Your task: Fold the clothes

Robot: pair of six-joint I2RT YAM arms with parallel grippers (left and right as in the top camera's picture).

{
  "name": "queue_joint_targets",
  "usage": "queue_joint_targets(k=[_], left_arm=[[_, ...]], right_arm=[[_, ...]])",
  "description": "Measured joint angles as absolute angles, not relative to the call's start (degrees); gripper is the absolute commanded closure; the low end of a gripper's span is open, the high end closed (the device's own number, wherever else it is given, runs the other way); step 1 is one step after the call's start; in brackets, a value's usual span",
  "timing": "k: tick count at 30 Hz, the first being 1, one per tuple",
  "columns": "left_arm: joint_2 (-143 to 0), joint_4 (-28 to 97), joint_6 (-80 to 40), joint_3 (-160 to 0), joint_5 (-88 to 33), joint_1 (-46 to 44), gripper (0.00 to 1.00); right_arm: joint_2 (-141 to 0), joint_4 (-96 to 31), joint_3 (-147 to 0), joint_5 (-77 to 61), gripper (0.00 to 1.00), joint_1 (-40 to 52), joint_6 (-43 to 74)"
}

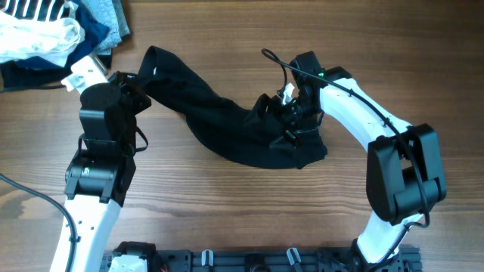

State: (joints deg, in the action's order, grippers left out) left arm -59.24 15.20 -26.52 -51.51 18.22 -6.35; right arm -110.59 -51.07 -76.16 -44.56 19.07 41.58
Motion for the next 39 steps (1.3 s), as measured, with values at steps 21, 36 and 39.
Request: queue_joint_targets(k=[21,36,39], left_arm=[[-48.66,15.81,-26.57,-51.51,18.13,-6.35,0.96],[-47.13,17.04,-26.92,-51.51,17.52,-6.35,0.96],[-47.07,17.80,-26.92,-51.51,17.50,-6.35,0.96]], right_arm=[[-110.59,-47.24,-76.14,-38.70,0.03,20.58,49.47],[-114.98,-46.81,-76.14,-37.04,0.11,22.28,50.30],[-115.02,-46.61,-76.14,-37.04,0.11,22.81,50.30]])
